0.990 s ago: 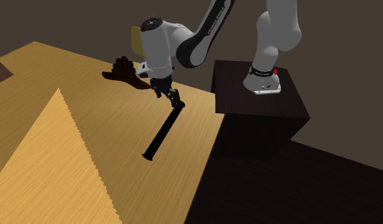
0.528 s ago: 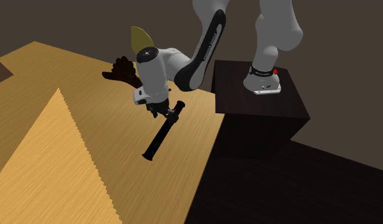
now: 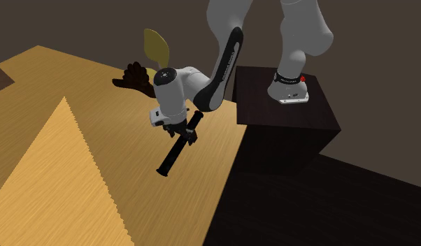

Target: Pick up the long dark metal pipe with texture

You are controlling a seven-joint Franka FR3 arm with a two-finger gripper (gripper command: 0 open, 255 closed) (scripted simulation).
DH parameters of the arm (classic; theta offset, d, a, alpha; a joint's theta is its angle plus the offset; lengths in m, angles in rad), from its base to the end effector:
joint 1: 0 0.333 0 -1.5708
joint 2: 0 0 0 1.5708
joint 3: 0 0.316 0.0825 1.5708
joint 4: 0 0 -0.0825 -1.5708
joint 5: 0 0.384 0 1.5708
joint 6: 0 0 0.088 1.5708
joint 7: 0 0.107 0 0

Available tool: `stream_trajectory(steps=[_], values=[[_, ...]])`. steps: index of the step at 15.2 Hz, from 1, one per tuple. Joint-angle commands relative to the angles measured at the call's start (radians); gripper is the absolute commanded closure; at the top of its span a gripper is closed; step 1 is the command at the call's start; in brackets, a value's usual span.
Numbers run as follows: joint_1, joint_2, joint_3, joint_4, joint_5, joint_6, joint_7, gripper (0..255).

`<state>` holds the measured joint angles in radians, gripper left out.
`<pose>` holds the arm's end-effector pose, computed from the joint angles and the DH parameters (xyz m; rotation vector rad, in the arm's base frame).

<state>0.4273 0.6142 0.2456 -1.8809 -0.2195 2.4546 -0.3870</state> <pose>0.4991 0.3890 0.1869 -2.6011 -1.7589 0.0224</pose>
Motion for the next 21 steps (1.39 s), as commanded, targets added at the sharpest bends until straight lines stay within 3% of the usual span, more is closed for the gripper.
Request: stream_trajectory(steps=[1, 2, 3, 12, 21], values=[[0.002, 0.013, -0.004, 0.000, -0.004, 0.013, 0.002, 0], [0.002, 0.013, -0.004, 0.000, -0.004, 0.013, 0.002, 0], [0.002, 0.012, -0.004, -0.001, -0.004, 0.013, 0.002, 255], [0.002, 0.013, -0.004, 0.000, -0.004, 0.013, 0.002, 255], [-0.016, -0.079, 0.021, -0.009, 0.026, -0.068, -0.016, 255]])
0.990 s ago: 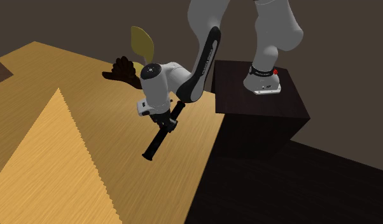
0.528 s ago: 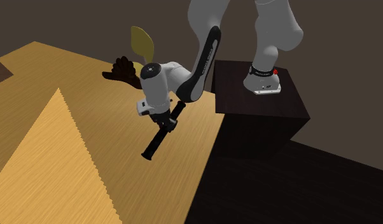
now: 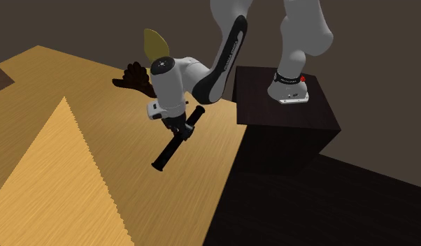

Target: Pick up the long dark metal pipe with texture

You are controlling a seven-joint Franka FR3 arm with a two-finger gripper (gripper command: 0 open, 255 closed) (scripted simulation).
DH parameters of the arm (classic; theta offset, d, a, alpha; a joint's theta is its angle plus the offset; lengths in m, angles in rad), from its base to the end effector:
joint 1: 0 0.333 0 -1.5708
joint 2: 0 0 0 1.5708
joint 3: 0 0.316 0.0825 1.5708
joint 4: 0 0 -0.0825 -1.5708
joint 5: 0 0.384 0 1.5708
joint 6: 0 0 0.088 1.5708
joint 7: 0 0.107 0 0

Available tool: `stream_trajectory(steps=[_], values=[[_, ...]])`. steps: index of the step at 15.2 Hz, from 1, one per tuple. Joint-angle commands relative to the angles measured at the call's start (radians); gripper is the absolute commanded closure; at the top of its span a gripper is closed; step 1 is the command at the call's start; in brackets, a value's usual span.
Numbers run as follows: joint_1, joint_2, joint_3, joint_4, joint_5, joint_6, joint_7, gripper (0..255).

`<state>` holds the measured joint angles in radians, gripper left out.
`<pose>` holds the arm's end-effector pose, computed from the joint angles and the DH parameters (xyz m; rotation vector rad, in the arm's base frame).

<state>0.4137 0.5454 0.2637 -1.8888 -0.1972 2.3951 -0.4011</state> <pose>0.4990 0.3887 0.2224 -2.6011 -1.7588 0.0217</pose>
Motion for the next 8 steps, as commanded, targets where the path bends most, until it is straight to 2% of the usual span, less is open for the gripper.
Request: stream_trajectory(steps=[1, 8], values=[[-0.004, -0.019, 0.005, -0.001, 0.007, -0.018, -0.004, 255], [-0.012, -0.067, 0.017, 0.003, 0.024, -0.068, -0.015, 255]])
